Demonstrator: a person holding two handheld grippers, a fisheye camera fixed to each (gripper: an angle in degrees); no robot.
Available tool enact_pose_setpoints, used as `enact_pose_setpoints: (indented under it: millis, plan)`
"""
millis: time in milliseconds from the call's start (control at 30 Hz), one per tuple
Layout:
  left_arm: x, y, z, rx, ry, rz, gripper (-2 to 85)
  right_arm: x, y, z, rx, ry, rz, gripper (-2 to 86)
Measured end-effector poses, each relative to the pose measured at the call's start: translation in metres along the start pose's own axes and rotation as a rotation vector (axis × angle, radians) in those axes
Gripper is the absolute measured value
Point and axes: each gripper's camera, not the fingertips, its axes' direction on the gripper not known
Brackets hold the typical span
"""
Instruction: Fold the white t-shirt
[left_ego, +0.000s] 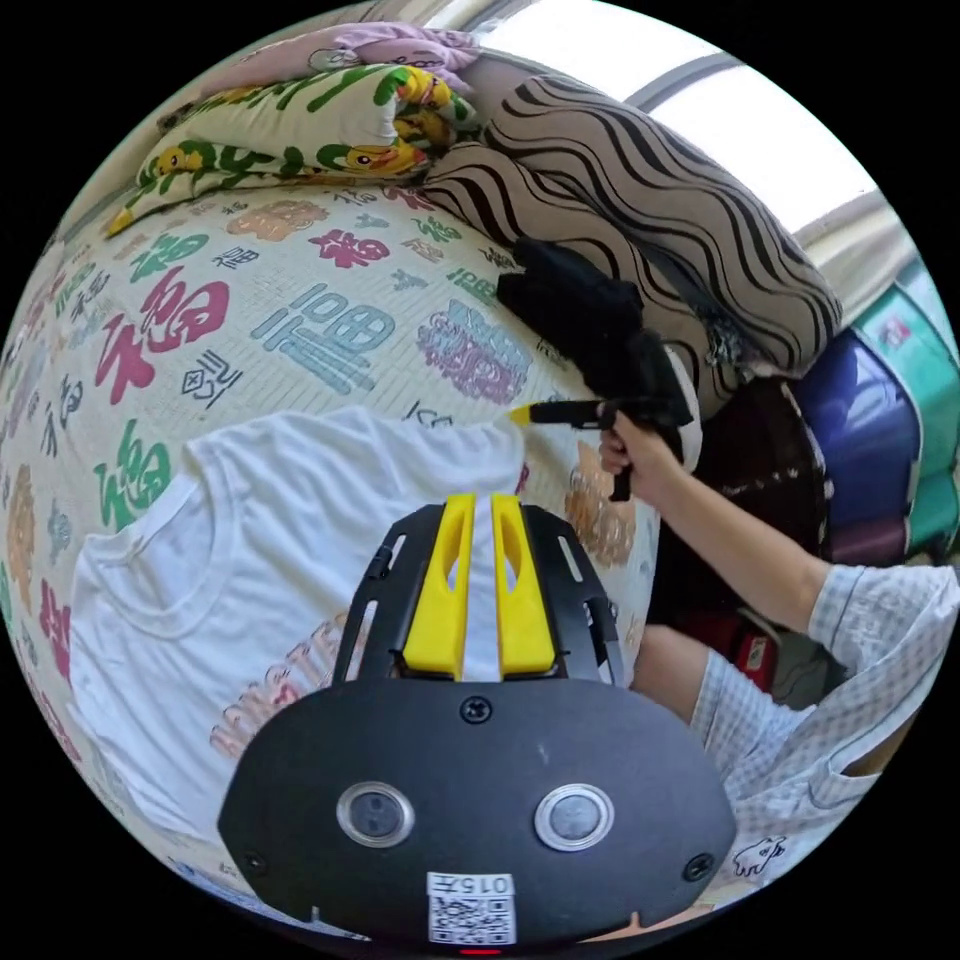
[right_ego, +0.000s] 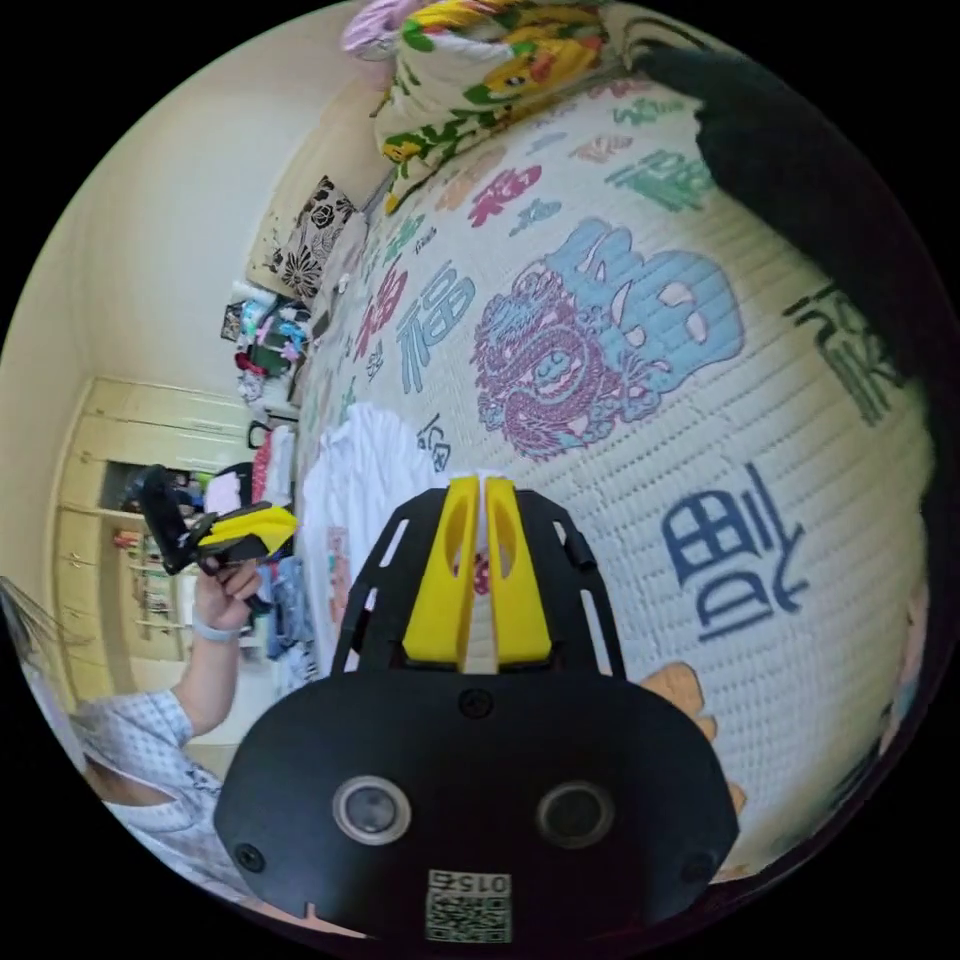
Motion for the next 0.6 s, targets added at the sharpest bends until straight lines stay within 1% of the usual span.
enact_pose_setpoints:
  millis: [67,100,133,167,200,267,333,400,467,500,533,600]
  plan:
    - [0.000,-0.021,0.008,0.011,-0.002,-0.047,1.3,-0.029,0.006,-0.028,0.064,-0.019,-0.154,0.7]
    - [0.001,-0.032,0.011,0.012,-0.011,-0.070,1.3,-0.052,0.015,-0.051,0.105,-0.009,-0.280,0.4]
    - [0.002,-0.042,0.016,0.010,-0.029,-0.086,1.6,-0.069,0.023,-0.070,0.123,0.049,-0.370,0.1]
    - [0.003,-0.048,0.018,0.006,-0.039,-0.090,1.8,-0.075,0.025,-0.077,0.119,0.085,-0.386,0.1]
    - [0.006,-0.061,0.027,-0.013,-0.055,-0.080,2.4,-0.080,0.026,-0.087,0.091,0.118,-0.390,0.0]
    - [0.013,-0.086,0.047,-0.047,-0.060,-0.029,4.0,-0.078,0.017,-0.096,0.030,0.070,-0.376,0.0]
    - [0.024,-0.127,0.080,-0.107,-0.063,0.048,5.8,-0.068,-0.009,-0.106,0.008,0.017,-0.274,0.2]
    - [0.027,-0.159,0.101,-0.147,-0.119,0.076,6.1,-0.066,-0.036,-0.108,-0.013,-0.005,-0.228,0.6]
    - [0.022,-0.188,0.116,-0.160,-0.142,0.053,5.9,-0.067,-0.062,-0.101,-0.072,0.009,-0.218,1.4]
    - [0.016,-0.203,0.123,-0.157,-0.115,0.022,5.9,-0.065,-0.072,-0.101,-0.078,0.070,-0.180,1.6]
    - [0.011,-0.217,0.131,-0.158,-0.089,-0.005,5.8,-0.063,-0.076,-0.107,-0.057,0.105,-0.149,1.2]
    - [0.007,-0.233,0.146,-0.177,-0.100,-0.015,5.7,-0.057,-0.070,-0.121,-0.023,0.087,-0.137,0.8]
